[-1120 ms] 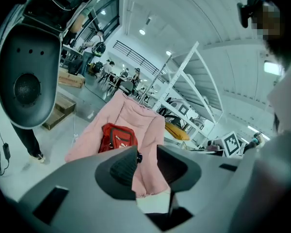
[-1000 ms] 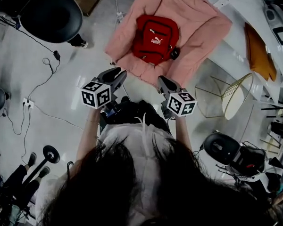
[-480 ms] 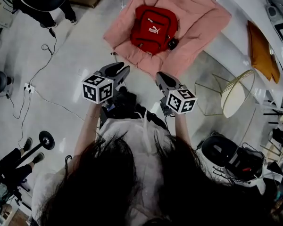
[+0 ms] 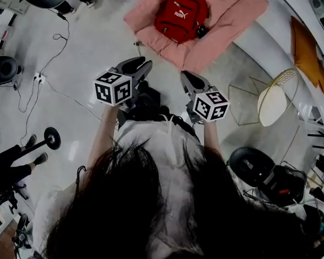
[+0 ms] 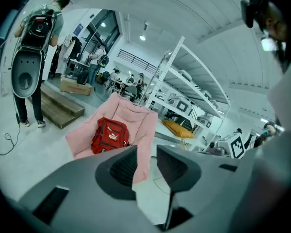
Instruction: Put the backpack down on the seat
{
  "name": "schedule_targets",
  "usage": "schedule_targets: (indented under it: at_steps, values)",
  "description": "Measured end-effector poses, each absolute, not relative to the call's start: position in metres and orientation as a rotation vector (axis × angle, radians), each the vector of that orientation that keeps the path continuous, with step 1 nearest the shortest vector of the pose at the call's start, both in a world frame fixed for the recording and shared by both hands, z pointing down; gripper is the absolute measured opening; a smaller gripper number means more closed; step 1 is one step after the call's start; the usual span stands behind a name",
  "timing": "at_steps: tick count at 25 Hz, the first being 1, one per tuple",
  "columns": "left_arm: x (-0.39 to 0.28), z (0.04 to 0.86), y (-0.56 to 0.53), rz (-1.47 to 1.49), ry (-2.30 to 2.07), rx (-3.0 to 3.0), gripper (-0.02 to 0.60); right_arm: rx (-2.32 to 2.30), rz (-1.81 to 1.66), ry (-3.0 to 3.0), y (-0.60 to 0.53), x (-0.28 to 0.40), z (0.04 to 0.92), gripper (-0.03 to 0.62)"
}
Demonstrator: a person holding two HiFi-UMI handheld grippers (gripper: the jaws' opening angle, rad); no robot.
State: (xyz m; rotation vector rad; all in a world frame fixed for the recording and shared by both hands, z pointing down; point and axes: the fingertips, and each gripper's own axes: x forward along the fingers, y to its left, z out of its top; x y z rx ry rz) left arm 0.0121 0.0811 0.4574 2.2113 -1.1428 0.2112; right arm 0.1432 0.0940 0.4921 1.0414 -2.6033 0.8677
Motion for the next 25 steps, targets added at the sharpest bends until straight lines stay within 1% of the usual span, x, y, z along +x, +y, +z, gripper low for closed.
schedule_targets:
  at_steps: [12, 19, 25]
  values:
    - [0.028, 0.452, 0.146, 0.175, -1.214, 2.211, 0.135, 0.883, 0.694, -2.695, 0.161, 0.136, 0.479, 0.041]
    - [0.032, 0.431, 0.151, 0.108, -1.233, 2.225, 0.135, 0.860, 0.651, -2.715, 0.171, 0.140, 0.470, 0.041]
    - [0.029, 0.424, 0.140, 0.123, -1.268, 2.256, 0.135, 0.859, 0.626, -2.724, 0.172, 0.145, 0.469, 0.041]
